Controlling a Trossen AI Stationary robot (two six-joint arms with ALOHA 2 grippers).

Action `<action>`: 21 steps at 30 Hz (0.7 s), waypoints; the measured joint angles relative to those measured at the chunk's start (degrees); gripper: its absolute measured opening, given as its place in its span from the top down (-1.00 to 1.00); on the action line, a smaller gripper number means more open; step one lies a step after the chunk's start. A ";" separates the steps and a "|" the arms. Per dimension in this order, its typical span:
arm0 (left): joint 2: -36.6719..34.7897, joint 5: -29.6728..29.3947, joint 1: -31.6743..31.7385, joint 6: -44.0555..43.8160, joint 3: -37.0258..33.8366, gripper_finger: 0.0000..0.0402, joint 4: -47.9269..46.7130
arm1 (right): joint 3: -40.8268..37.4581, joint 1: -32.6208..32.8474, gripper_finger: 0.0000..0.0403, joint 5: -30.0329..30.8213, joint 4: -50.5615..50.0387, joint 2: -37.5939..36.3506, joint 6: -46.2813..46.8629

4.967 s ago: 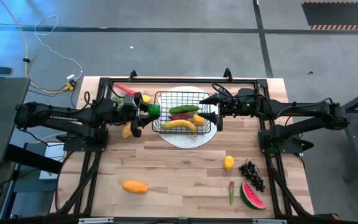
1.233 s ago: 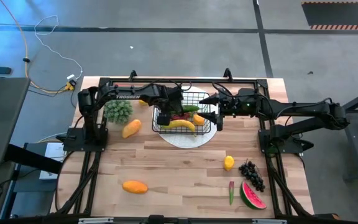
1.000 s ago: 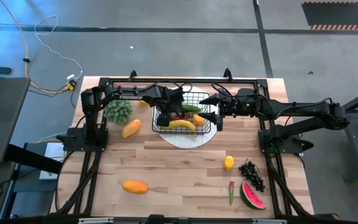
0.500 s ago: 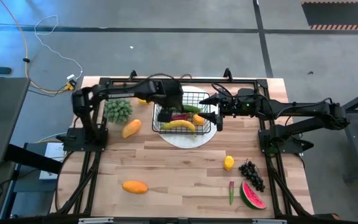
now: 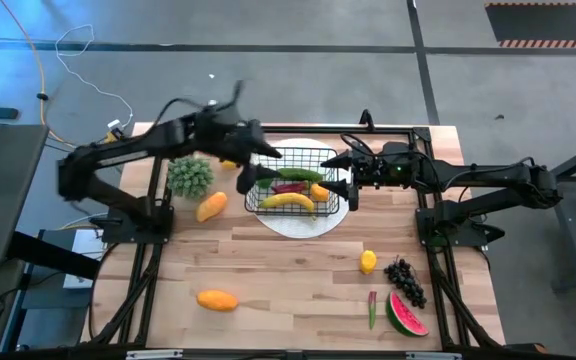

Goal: Build produce basket
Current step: Put the bottom right yellow lemon into the wire basket

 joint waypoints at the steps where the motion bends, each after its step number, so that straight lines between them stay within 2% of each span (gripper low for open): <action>1: -2.40 -0.52 -0.41 -2.10 -3.43 -0.29 4.82 | 0.00 0.01 -0.34 0.00 0.02 0.00 0.02; 7: -15.37 -4.02 -2.60 -12.87 -25.25 -0.29 31.88 | 0.00 0.00 -0.34 0.00 0.96 0.00 0.37; 11: -20.64 -5.22 -3.47 -17.48 -35.38 -0.29 43.77 | 0.00 0.01 -0.34 -0.01 2.40 0.00 0.02; 15: -23.84 -8.08 -4.01 -19.09 -40.28 -0.29 48.90 | 0.00 0.01 -0.34 0.00 2.72 0.00 0.02; 21: -24.64 -9.35 -4.07 -19.03 -41.00 -0.29 48.96 | 0.00 0.00 -0.34 0.00 2.71 0.00 0.26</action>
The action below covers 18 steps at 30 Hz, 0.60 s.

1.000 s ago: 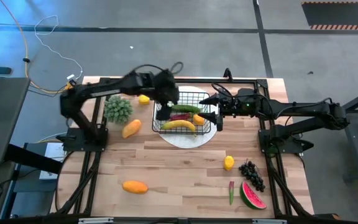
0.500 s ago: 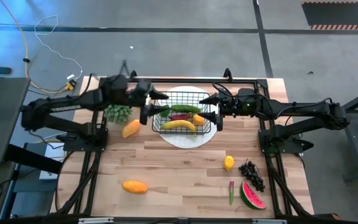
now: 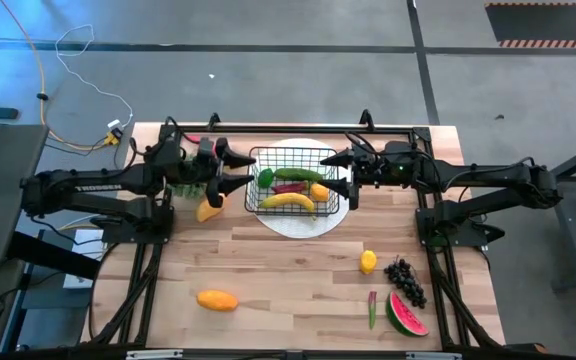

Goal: Build produce basket
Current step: Put the bottom right yellow lemon into the wire basket

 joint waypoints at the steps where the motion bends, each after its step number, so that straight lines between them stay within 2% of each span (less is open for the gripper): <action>1: 0.00 -0.21 0.00 0.00 0.00 -0.29 -0.02 | 0.00 0.01 -0.34 0.00 0.01 0.00 0.01; 10: 0.31 -0.52 0.02 0.52 0.00 -0.29 -0.07 | 0.00 0.01 -0.34 -0.02 -0.01 0.00 6.30; 15: 0.31 -0.82 0.02 0.52 0.00 -0.29 -0.04 | 0.00 0.00 -0.34 -0.22 -1.11 0.00 21.29; 18: 0.31 -0.82 0.02 0.52 0.00 -0.29 -0.05 | 0.32 0.07 -0.34 -5.76 -5.11 0.00 32.73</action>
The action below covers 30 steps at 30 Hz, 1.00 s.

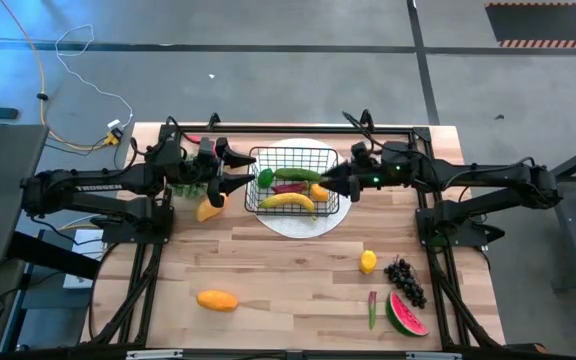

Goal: Build produce basket
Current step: Put the bottom right yellow lemon into the wire basket

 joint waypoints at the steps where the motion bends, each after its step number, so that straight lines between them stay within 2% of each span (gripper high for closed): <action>1: 0.00 0.00 0.00 0.02 0.00 -0.29 0.01 | 0.53 0.58 -0.34 -2.48 -2.92 0.00 3.58; 4: 0.00 0.00 0.02 0.02 0.00 -0.29 0.00 | 3.02 5.40 -0.34 -6.76 -15.79 0.00 10.35; 8: 0.00 0.00 0.07 0.01 0.00 -0.29 -0.02 | 5.46 15.15 -0.34 -6.04 -33.19 0.00 20.91; 10: 0.00 -0.02 0.07 0.02 0.00 -0.29 -0.04 | 5.52 20.03 -0.34 -3.79 -39.81 -0.02 30.05; 14: 0.00 -0.23 0.07 0.00 0.00 -0.29 -0.05 | 4.20 28.86 -0.34 4.43 -48.49 0.87 49.02; 17: 0.00 -0.70 0.06 0.02 0.00 -0.29 -0.17 | 2.86 32.91 -0.34 9.12 -51.81 3.01 61.84; 20: 0.00 -1.31 0.07 0.02 0.00 -0.29 -0.23 | 2.07 34.78 -0.34 11.22 -54.27 6.83 68.28; 30: 0.00 -1.51 0.07 0.02 0.00 -0.29 -1.43 | 1.91 34.39 -0.34 11.69 -52.62 21.35 72.06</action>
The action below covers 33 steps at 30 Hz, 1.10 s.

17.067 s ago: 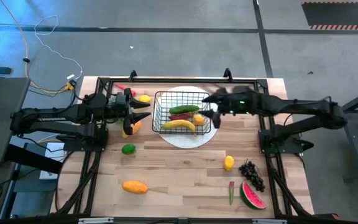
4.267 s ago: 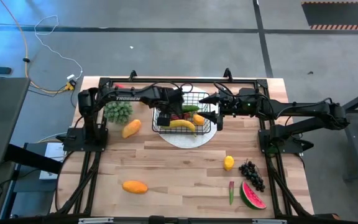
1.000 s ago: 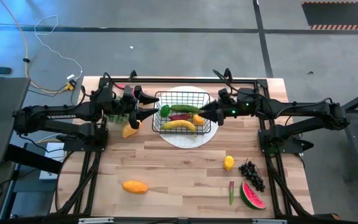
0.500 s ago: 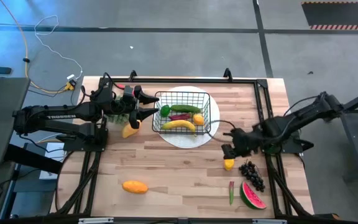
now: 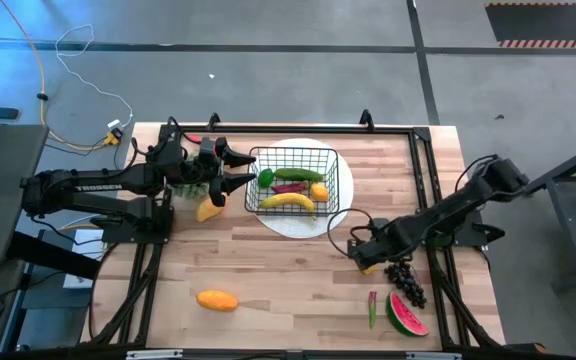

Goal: Build produce basket
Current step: Put the bottom right yellow lemon into the wire basket

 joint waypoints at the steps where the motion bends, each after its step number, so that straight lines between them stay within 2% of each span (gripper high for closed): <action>1: 0.00 0.00 0.00 0.00 0.00 -0.29 0.01 | 0.00 0.00 -0.34 -1.09 0.02 1.33 0.02; 4: 0.00 0.00 0.00 -0.01 0.00 -0.29 0.03 | 0.00 0.00 -0.34 -4.28 0.31 4.95 0.00; 11: 0.00 -0.05 0.00 0.00 0.00 -0.29 0.01 | 0.00 0.00 -0.34 -4.46 10.87 10.51 -0.04; 15: 0.00 -0.39 0.00 0.00 0.00 -0.29 -0.03 | 0.21 -0.02 -0.34 -5.97 11.41 11.99 -3.21; 19: 0.00 -2.06 0.00 0.00 0.00 -0.29 -0.36 | 0.28 -0.02 -0.34 -7.15 9.67 11.91 -8.53; 25: 0.00 -2.78 0.00 0.00 0.00 -0.29 -0.51 | 0.17 -1.16 -0.34 -7.39 9.04 11.61 -11.58; 29: 0.00 -2.80 0.00 0.00 0.00 -0.29 -1.09 | -0.03 -3.46 -0.34 -7.92 7.71 10.90 -19.47; 33: 0.00 -2.75 -0.02 0.00 0.00 -0.29 -1.19 | -0.18 -5.87 -0.34 -5.98 5.54 8.18 -26.22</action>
